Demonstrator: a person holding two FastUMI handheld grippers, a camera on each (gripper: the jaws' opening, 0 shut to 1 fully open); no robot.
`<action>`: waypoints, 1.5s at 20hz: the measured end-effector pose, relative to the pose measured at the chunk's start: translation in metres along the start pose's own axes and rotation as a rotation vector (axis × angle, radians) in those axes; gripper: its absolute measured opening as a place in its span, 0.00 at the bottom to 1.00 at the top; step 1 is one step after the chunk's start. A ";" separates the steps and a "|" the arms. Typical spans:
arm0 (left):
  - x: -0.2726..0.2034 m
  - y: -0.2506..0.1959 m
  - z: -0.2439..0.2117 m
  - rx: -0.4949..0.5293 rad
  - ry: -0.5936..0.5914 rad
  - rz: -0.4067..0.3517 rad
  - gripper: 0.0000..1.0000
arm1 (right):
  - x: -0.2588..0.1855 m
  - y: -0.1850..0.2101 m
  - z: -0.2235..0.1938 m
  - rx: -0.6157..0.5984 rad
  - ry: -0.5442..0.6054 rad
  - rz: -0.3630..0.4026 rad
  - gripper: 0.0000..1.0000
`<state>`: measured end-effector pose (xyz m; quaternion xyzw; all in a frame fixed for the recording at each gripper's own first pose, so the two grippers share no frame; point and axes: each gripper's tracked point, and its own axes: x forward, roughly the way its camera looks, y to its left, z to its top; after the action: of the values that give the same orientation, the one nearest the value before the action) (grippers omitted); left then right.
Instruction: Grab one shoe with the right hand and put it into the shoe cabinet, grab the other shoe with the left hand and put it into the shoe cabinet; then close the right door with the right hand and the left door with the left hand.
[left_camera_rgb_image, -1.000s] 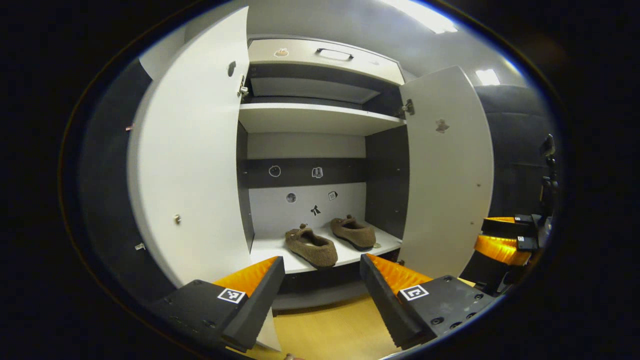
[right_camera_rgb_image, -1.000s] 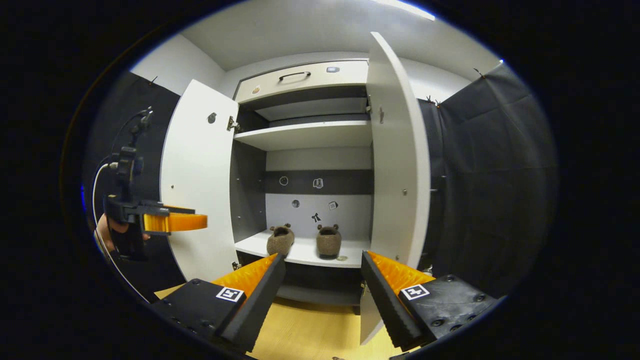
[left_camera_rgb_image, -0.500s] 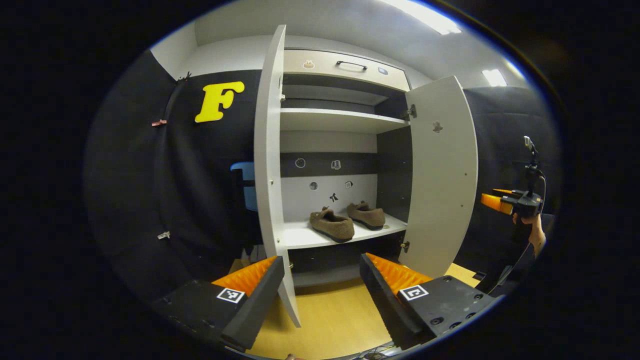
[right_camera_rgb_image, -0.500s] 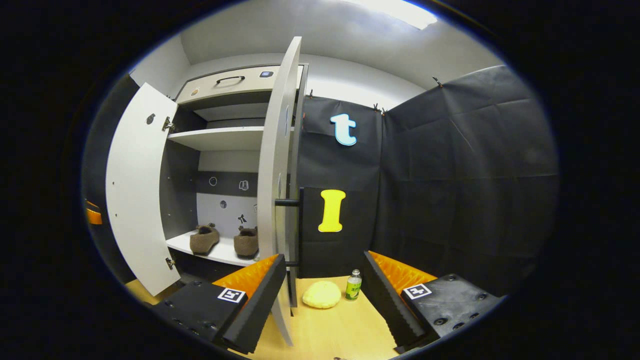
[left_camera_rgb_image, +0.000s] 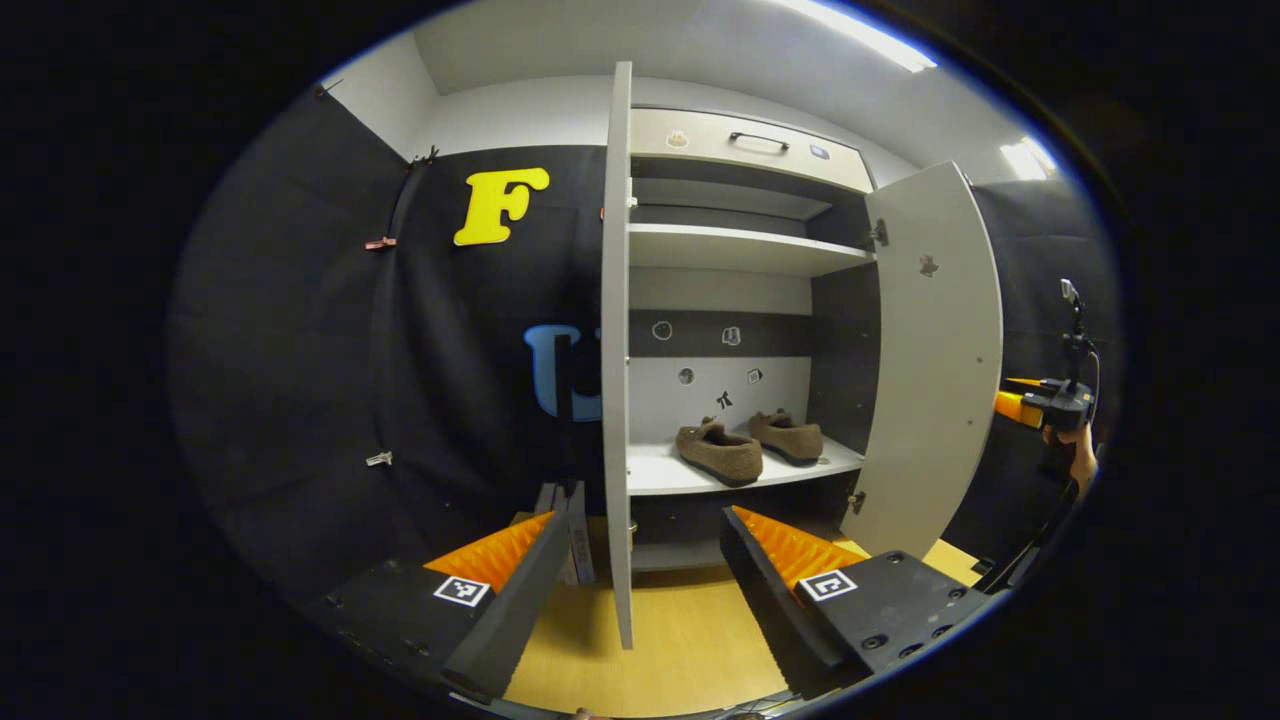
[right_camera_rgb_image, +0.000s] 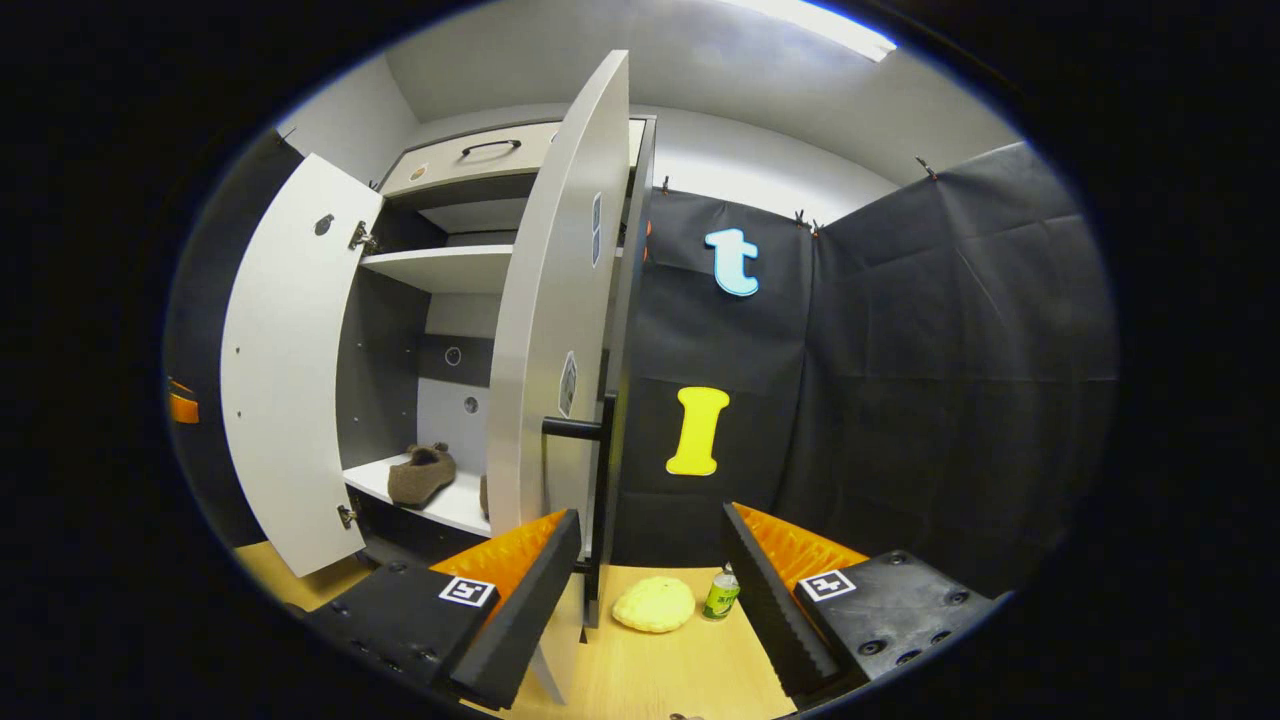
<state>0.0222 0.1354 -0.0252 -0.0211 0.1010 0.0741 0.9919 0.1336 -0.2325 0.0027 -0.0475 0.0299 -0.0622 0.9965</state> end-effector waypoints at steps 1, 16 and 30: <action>-0.001 0.005 -0.001 0.000 0.003 0.013 0.96 | -0.001 0.006 0.000 0.004 0.000 0.013 0.94; -0.024 0.067 -0.024 -0.017 0.055 0.148 0.96 | 0.066 0.155 0.004 0.088 -0.026 0.204 0.94; 0.050 0.094 -0.010 -0.049 0.004 0.154 0.97 | 0.138 0.224 -0.002 0.128 -0.037 0.206 0.94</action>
<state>0.0541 0.2353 -0.0478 -0.0377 0.1024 0.1524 0.9823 0.2974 -0.0288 -0.0290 0.0184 0.0123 0.0397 0.9990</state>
